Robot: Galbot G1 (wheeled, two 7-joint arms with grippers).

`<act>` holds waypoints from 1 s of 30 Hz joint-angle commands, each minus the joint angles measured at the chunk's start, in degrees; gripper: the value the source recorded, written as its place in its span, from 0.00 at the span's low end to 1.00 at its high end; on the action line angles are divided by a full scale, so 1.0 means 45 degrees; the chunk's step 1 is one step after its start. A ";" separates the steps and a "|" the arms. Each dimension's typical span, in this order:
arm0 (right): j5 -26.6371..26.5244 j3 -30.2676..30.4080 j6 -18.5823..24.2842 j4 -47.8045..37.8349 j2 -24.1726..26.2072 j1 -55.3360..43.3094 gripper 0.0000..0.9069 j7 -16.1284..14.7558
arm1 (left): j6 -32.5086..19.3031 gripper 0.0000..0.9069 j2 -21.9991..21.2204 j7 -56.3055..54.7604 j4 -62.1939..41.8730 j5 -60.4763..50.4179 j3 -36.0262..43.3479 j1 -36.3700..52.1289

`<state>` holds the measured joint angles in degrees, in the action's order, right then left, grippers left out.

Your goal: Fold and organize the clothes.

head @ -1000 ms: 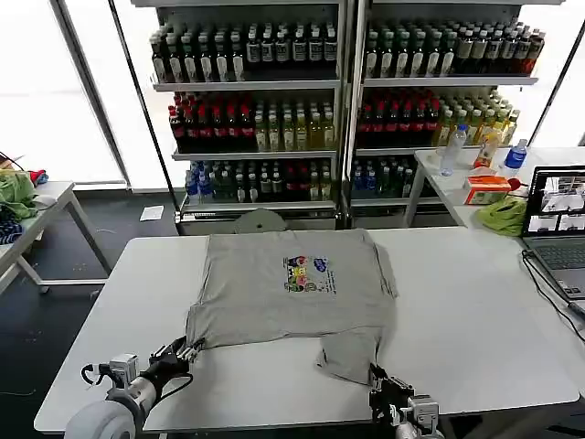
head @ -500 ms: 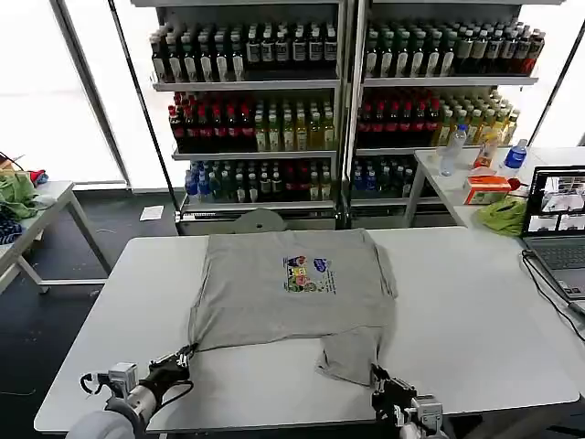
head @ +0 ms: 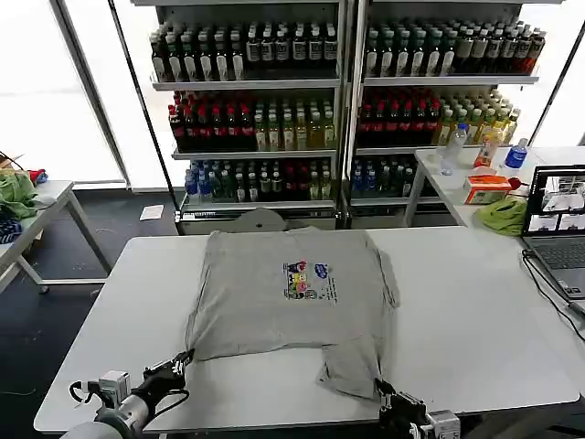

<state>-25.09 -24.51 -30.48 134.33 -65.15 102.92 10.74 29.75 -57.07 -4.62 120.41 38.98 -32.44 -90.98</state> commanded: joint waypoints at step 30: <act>-0.0688 -0.1683 0.1366 0.1307 0.1013 0.0496 0.00 -0.1088 | 0.0234 0.00 -0.0522 0.0811 0.2479 -0.0767 -0.3208 -0.3150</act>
<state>-27.61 -30.51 -25.58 139.03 -60.88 106.69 6.53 30.94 -59.48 -1.41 130.24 34.70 -44.74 -105.80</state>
